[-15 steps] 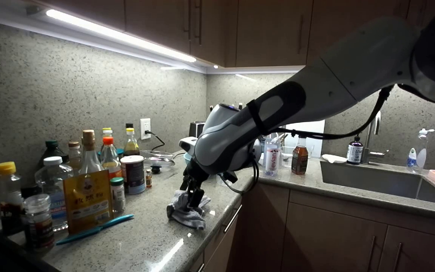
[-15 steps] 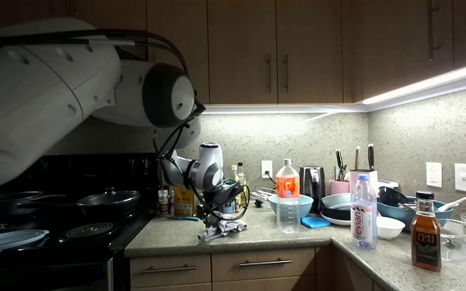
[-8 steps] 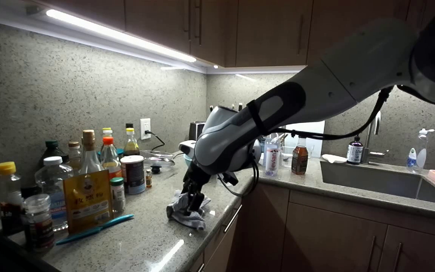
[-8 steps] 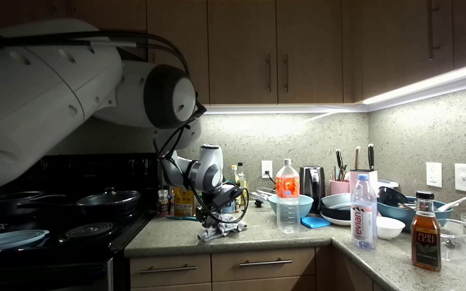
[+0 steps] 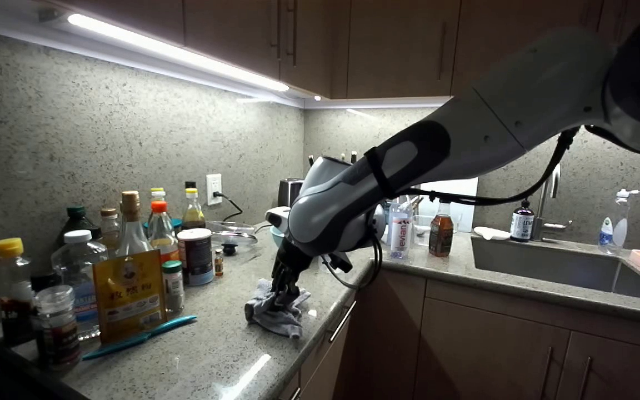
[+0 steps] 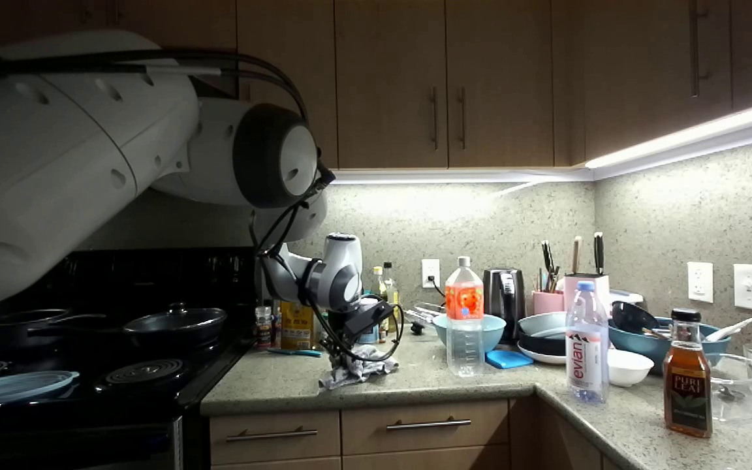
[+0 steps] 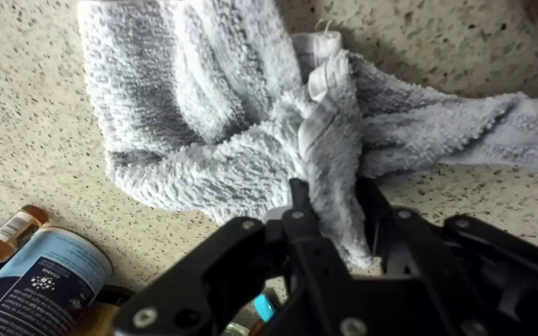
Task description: Use the towel to wipe the left side of the countertop
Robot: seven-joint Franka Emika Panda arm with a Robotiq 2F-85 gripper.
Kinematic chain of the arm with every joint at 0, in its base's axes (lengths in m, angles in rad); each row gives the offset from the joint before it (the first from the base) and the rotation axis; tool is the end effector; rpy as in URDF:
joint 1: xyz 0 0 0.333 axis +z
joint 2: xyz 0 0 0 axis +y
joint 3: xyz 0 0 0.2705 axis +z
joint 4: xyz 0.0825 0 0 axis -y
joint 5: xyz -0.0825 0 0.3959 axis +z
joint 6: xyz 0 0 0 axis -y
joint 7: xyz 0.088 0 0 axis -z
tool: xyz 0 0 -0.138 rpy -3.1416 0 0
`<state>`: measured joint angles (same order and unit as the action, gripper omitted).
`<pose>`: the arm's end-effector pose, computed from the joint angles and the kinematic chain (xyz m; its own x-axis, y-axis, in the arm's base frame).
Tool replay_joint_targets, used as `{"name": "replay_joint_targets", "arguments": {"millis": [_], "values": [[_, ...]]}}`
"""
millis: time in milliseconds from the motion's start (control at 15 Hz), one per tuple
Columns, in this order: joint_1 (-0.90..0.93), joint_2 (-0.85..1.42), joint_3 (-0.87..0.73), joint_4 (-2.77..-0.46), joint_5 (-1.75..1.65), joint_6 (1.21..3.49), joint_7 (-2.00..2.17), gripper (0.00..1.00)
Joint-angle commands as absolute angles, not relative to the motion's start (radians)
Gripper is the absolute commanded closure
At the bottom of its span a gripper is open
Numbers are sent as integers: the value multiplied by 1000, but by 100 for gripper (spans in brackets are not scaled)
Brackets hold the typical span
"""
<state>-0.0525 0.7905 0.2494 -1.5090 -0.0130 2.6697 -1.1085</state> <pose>0.7259 0.1188 0.1797 0.2956 0.9021 0.3145 0.8873 -0.3812 0.2595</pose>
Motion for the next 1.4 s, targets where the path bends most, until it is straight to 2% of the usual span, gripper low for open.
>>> {"name": "replay_joint_targets", "arguments": {"millis": [0, 200, 267, 400, 533, 1333], "values": [[-38, 764, 210, -1534, -22, 2655, -1029, 98], [-27, 761, 171, -1538, -24, 2567, -932, 100], [-14, 758, 144, -1542, -35, 2560, -885, 97], [21, 753, 75, -1549, -83, 2584, -784, 97], [33, 762, 42, -1535, -117, 2517, -713, 97], [-87, 802, 336, -1403, 132, 2096, -1069, 97]]}}
